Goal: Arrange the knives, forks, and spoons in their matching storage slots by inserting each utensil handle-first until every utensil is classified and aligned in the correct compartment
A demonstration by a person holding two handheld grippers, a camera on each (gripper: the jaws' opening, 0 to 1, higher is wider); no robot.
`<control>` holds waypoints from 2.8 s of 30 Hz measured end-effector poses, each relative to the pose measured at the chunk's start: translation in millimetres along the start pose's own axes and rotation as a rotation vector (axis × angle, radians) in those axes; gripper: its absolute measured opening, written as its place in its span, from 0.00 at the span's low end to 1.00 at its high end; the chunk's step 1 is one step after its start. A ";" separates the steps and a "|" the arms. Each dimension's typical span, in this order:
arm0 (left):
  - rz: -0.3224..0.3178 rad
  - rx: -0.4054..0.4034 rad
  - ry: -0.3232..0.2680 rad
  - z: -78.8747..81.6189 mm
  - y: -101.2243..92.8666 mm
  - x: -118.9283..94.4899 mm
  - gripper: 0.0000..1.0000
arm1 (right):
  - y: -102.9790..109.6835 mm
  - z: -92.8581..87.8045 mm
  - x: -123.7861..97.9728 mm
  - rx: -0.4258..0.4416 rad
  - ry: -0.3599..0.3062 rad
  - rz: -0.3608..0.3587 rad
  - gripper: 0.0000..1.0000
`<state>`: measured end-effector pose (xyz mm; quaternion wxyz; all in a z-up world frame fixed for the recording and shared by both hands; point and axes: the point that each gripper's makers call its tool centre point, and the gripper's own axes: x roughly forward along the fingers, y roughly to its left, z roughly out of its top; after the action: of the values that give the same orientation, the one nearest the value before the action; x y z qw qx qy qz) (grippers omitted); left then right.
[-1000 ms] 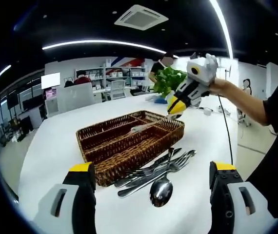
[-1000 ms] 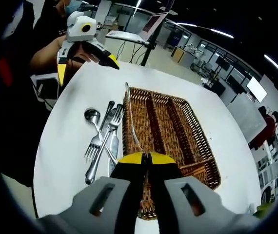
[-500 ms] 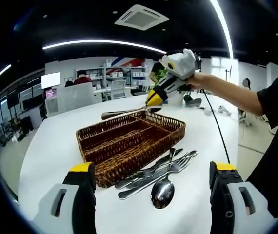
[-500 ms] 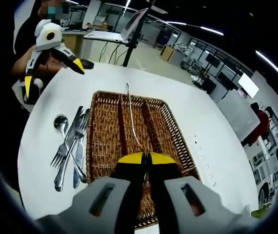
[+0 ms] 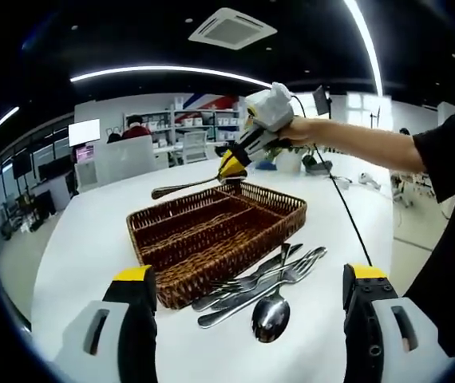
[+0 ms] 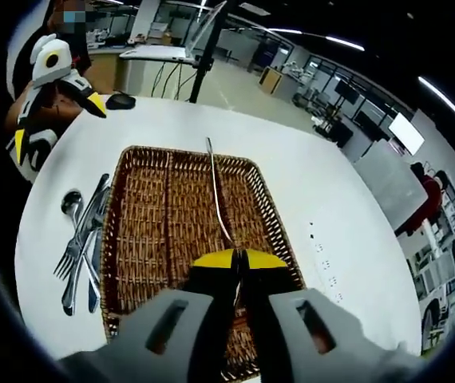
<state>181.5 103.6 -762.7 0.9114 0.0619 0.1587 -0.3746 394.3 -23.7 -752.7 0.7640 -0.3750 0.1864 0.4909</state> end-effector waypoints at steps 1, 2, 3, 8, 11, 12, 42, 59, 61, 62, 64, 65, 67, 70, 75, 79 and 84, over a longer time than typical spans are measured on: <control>0.002 0.000 0.001 0.0 0.7 -0.2 0.99 | -1.6 -0.3 2.9 -0.002 0.003 0.001 0.00; 0.005 0.000 0.001 0.1 1.6 -0.5 0.99 | -3.6 -1.4 7.3 0.003 0.010 0.007 0.01; 0.006 0.000 0.001 0.3 2.3 -0.9 0.99 | -4.7 -2.3 10.1 -0.001 0.015 0.009 0.01; 0.021 0.001 0.004 1.0 7.2 -2.9 0.99 | -13.7 -7.7 23.9 0.006 0.031 0.008 0.01; 0.024 -0.001 0.004 1.3 8.9 -2.4 0.99 | -18.3 -12.7 31.4 0.021 0.037 0.000 0.01; 0.025 0.001 0.007 0.9 9.4 -2.3 0.99 | -19.4 -13.2 32.8 0.023 0.035 -0.001 0.01; 0.057 -0.004 0.053 -7.6 22.3 1.7 0.99 | -20.3 -46.5 99.6 0.067 0.096 0.112 0.01; 0.049 -0.003 0.060 -10.4 23.5 5.9 0.98 | -27.2 -45.4 106.1 0.025 0.107 0.081 0.03; 0.049 -0.003 0.057 -9.8 23.2 5.4 0.98 | -23.6 -42.6 106.1 0.090 0.088 0.113 0.01; 0.050 -0.003 0.057 -9.7 23.3 5.1 0.98 | -26.9 -41.2 105.2 0.082 0.084 0.110 0.02; 0.052 -0.004 0.059 -10.4 23.8 4.8 0.98 | -27.3 -45.1 105.0 0.050 0.109 0.108 0.02; 0.054 -0.004 0.061 -10.6 24.2 4.8 0.98 | -26.8 -43.9 104.5 0.062 0.104 0.109 0.02; 0.053 -0.006 0.059 -10.5 24.2 5.3 0.98 | -23.8 -43.0 103.1 0.067 0.102 0.116 0.02; 0.048 -0.005 0.061 -10.9 23.1 7.2 0.98 | -24.4 -44.5 103.3 0.044 0.108 0.113 0.02; 0.046 -0.004 0.059 -9.8 22.3 8.4 0.98 | -36.9 -50.8 105.2 0.009 0.135 0.051 0.04; 0.052 -0.005 0.057 -9.6 24.2 6.8 0.98 | -38.1 -51.0 101.9 0.026 0.133 0.033 0.04; 0.052 -0.004 0.055 -8.8 24.5 7.3 0.98 | -45.4 -47.7 93.5 0.040 0.119 -0.002 0.04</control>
<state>201.4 118.2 -773.6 0.9162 0.0743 0.1827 -0.3488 480.7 -13.4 -827.0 0.7594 -0.3883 0.2409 0.4631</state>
